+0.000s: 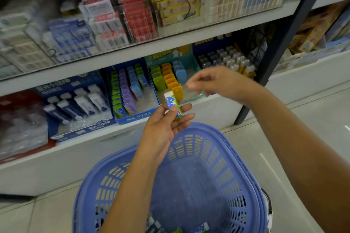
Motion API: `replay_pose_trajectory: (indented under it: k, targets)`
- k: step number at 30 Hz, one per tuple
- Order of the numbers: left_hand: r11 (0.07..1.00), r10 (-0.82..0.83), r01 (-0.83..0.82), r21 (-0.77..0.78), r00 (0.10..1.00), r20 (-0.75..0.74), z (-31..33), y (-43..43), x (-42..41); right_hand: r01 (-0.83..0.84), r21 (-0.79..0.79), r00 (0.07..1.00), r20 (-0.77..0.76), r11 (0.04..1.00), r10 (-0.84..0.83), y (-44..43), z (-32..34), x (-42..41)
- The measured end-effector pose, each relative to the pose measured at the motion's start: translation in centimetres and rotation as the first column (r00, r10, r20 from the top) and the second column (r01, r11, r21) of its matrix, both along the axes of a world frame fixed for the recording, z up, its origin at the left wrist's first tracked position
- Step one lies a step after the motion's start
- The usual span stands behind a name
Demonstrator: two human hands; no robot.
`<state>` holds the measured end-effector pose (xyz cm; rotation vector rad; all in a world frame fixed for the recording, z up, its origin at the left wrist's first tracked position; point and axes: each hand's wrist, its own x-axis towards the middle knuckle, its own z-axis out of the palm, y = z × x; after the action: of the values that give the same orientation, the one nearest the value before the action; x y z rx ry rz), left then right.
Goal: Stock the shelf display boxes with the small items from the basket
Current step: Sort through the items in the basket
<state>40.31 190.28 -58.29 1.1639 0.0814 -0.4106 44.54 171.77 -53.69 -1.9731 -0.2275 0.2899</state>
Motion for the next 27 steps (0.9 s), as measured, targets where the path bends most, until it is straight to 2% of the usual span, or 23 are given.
replay_pose_trajectory:
  k: [2,4,7,9,11,13,14,15,16,17,19,20,22,24,27]
  targets:
    - [0.998,0.057,-0.057,-0.020,0.998,0.004,-0.1,0.5,0.0,-0.096,0.027,0.992,-0.081,0.995,0.098,2.7,-0.2,-0.6]
    - [0.996,0.089,-0.090,0.020,0.995,0.046,-0.3,1.3,0.1,-0.066,0.078,0.994,-0.080,0.995,0.073,5.1,-1.1,-0.9]
    - [0.971,0.081,-0.115,0.207,0.983,0.165,-0.7,2.8,0.4,0.011,0.185,0.993,-0.117,0.983,0.011,7.5,-2.3,-1.4]
    - [0.943,0.077,-0.145,0.301,0.971,0.227,-1.0,3.8,0.6,-0.009,0.171,0.993,-0.115,0.985,0.029,8.3,-2.8,-1.4]
    - [0.902,0.048,-0.173,0.396,0.951,0.306,-1.1,4.7,0.9,0.055,0.161,0.998,-0.048,0.985,-0.048,8.9,-2.7,-1.1]
    - [0.831,-0.042,-0.188,0.523,0.917,0.396,-1.3,5.3,1.1,0.149,0.221,0.989,-0.019,0.964,-0.149,9.4,-2.5,-0.3]
    - [0.756,-0.129,-0.196,0.625,0.891,0.436,-1.4,5.5,1.3,0.192,0.253,0.981,-0.027,0.948,-0.191,9.6,-2.3,0.3]
    - [0.640,-0.252,-0.200,0.742,0.857,0.449,-1.5,5.6,1.6,0.206,0.250,0.978,-0.017,0.946,-0.208,9.7,-1.9,0.8]
    - [0.505,-0.383,-0.197,0.840,0.821,0.422,-1.7,5.6,1.9,0.197,0.171,0.978,0.038,0.965,-0.206,9.6,-1.7,1.4]
    - [0.392,-0.482,-0.191,0.900,0.791,0.378,-2.0,5.6,2.2,0.182,0.016,0.976,0.121,0.983,-0.182,9.5,-1.5,2.0]
    - [0.246,-0.592,-0.171,0.954,0.753,0.287,-2.4,5.8,2.8,0.191,-0.334,0.952,0.291,0.923,-0.092,9.5,-1.4,3.5]
    - [0.201,-0.617,-0.167,0.965,0.744,0.257,-2.6,5.9,3.0,0.243,-0.427,0.929,0.360,0.871,-0.083,9.7,-1.3,4.2]
    - [0.169,-0.632,-0.169,0.971,0.737,0.238,-3.1,6.1,3.3,0.319,-0.418,0.890,0.440,0.851,-0.118,10.3,-1.2,5.3]
    - [0.192,-0.623,-0.178,0.965,0.737,0.260,-3.4,6.1,3.3,0.322,-0.386,0.880,0.459,0.865,-0.122,11.0,-1.3,6.4]
    - [0.233,-0.609,-0.201,0.951,0.733,0.304,-3.7,6.2,3.4,0.267,-0.504,0.907,0.420,0.821,-0.038,11.9,-2.0,8.0]
